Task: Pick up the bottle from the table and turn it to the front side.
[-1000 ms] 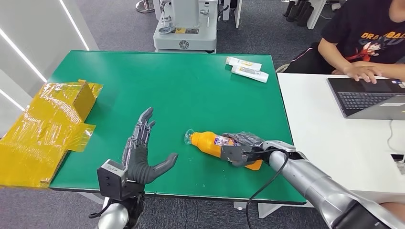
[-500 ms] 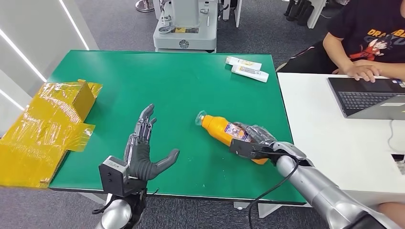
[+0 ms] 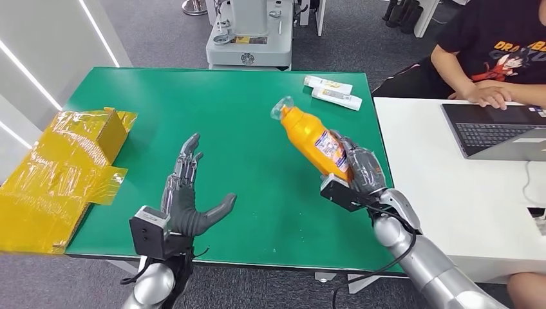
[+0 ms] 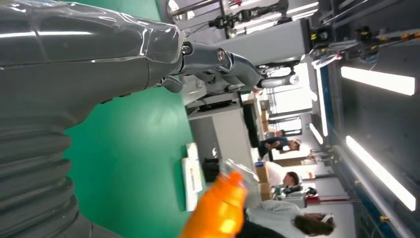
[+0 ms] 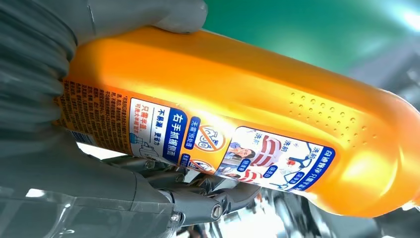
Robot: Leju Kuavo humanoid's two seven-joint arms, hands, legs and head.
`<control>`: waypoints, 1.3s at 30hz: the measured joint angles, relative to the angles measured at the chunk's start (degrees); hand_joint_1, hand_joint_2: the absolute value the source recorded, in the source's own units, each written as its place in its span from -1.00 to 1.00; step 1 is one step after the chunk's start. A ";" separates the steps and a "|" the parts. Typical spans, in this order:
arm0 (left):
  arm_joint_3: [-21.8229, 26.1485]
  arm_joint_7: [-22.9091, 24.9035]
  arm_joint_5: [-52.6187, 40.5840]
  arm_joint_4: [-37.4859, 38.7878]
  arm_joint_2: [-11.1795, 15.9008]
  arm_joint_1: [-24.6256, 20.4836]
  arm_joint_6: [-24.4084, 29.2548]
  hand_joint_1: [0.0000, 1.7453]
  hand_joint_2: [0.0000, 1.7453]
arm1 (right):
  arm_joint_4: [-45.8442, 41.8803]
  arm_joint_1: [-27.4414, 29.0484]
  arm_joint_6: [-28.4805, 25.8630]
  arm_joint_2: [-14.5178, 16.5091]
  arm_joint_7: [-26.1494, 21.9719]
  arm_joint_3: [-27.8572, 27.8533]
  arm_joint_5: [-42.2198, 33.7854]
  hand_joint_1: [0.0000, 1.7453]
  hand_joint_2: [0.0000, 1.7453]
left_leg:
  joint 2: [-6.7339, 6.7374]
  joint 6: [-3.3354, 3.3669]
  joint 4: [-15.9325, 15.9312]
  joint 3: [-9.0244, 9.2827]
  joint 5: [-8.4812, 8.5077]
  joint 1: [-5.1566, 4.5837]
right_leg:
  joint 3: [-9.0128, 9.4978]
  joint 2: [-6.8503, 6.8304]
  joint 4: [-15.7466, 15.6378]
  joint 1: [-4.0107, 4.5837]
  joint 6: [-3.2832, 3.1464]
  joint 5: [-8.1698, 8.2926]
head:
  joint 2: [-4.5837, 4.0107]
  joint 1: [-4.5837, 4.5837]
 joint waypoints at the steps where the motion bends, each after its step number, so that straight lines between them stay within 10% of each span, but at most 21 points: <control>1: 0.37 0.01 0.12 0.00 0.03 -0.33 -0.24 -1.00 1.00 | -0.95 0.31 -0.38 0.12 -0.10 -0.62 0.05 1.00 1.00 | 0.00 0.00 0.00 0.00 0.00 0.00 | 0.00 0.01 0.00 0.00 0.00 0.00 | 0.00 0.00; 39: 4.12 3.77 11.10 13.11 -0.62 -17.63 -17.44 -1.00 1.00 | -12.80 3.15 -0.74 10.91 -7.48 -1.45 -0.97 1.00 1.00 | -0.01 0.00 0.01 -0.02 0.04 0.00 | -0.05 0.00 0.03 0.00 -0.01 0.01 | 0.00 0.00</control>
